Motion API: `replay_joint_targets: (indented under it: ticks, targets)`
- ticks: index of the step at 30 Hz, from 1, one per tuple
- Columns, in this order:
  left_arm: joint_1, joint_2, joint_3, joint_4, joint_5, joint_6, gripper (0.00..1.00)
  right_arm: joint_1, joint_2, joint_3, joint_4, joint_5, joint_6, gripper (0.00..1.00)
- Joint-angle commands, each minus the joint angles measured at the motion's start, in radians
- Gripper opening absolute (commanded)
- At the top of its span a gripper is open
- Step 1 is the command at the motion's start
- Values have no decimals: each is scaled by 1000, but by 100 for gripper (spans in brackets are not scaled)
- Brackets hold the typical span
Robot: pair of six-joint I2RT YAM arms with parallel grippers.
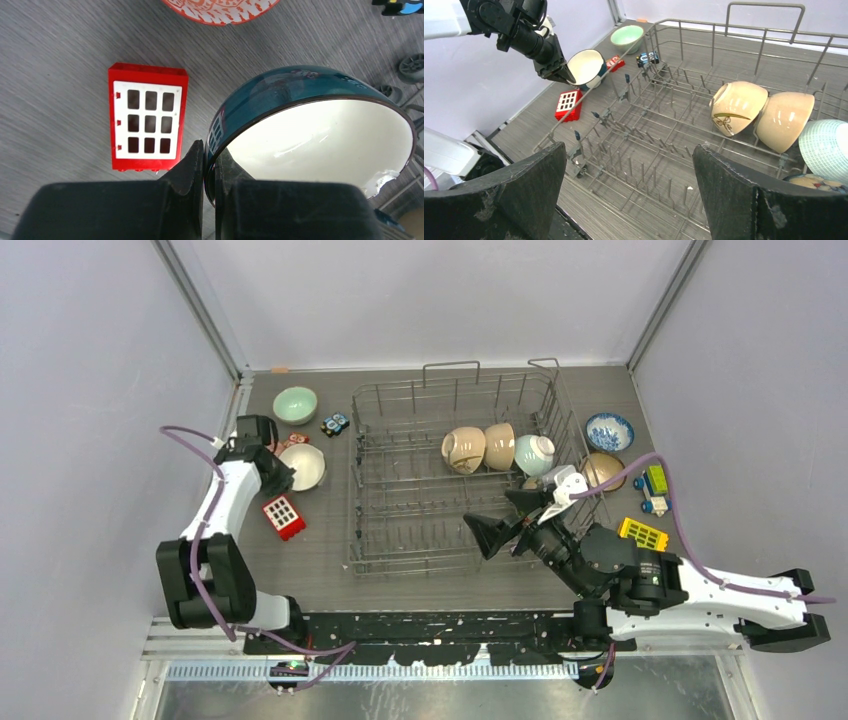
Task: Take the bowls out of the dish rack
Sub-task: Place the bowl at the center of the board.
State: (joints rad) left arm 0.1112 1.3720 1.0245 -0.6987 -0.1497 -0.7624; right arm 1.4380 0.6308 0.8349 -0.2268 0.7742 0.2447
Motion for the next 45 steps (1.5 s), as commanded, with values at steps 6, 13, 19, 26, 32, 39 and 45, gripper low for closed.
replay_joint_targets:
  ticks: [6, 13, 19, 26, 32, 39, 45]
  targets:
    - [-29, 117, 51, 125, 16, -77, 0, 1, 29, -8, 76, 83, -9, 100]
    - [-29, 204, 76, 133, 9, -89, 0, 1, 52, -2, 87, 103, -30, 100]
    - [-30, 245, 85, 138, 1, -92, 0, 0, 56, 0, 91, 118, -41, 100]
    - [-30, 263, 82, 139, -4, -90, 4, 1, 72, 4, 92, 119, -48, 100]
    - [-30, 271, 75, 141, 3, -78, 19, 0, 78, 9, 91, 120, -57, 100]
    - [-30, 241, 68, 138, 42, -73, 44, 1, 85, 15, 89, 120, -63, 100]
    - [-30, 111, 76, 111, 87, -64, 63, -14, 160, 82, 72, 100, -86, 100]
